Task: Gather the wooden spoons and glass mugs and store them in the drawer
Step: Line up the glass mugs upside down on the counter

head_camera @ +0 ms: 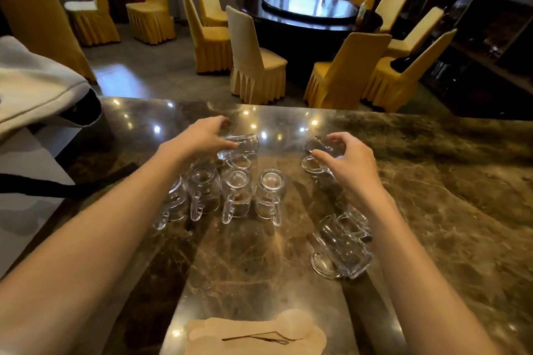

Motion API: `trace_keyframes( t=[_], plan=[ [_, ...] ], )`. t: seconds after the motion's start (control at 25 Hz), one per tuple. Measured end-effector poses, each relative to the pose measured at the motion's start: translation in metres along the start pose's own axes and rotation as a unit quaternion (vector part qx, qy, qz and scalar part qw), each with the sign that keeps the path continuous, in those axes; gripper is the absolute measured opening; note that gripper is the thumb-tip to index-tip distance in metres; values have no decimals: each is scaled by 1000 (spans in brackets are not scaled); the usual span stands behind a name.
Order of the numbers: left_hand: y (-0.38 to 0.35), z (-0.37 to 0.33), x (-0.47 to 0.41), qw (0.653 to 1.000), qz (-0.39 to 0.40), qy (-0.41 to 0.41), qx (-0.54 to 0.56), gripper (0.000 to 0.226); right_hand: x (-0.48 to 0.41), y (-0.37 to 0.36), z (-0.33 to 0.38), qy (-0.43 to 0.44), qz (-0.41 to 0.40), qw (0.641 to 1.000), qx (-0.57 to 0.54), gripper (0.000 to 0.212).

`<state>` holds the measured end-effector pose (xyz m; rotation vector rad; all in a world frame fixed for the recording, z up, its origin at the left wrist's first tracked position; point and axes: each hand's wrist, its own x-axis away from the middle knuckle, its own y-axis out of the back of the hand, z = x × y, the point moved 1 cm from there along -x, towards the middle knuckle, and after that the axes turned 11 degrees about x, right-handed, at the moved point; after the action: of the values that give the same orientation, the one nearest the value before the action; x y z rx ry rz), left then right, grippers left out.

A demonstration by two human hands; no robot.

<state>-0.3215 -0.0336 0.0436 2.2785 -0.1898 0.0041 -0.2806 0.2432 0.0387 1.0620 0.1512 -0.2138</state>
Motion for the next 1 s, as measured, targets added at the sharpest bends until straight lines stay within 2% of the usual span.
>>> trace_keyframes(
  t=[0.28, 0.48, 0.6, 0.84, 1.0],
  plan=[
    [-9, 20, -35, 995, 75, 57, 10, 74, -22, -13, -24, -59, 54, 997, 9, 67],
    [-8, 31, -44, 990, 114, 75, 20, 81, -28, -22, -36, -80, 101, 991, 33, 65],
    [-7, 37, -42, 989, 136, 58, -2, 83, -30, -26, -39, -80, 101, 991, 47, 62],
    [-4, 32, -34, 996, 93, 15, -12, 73, -26, -23, -37, -69, 79, 994, 34, 54],
    [-1, 3, -24, 998, 39, -34, 36, 62, -25, -8, -26, -30, 60, 997, 28, 53]
  ],
)
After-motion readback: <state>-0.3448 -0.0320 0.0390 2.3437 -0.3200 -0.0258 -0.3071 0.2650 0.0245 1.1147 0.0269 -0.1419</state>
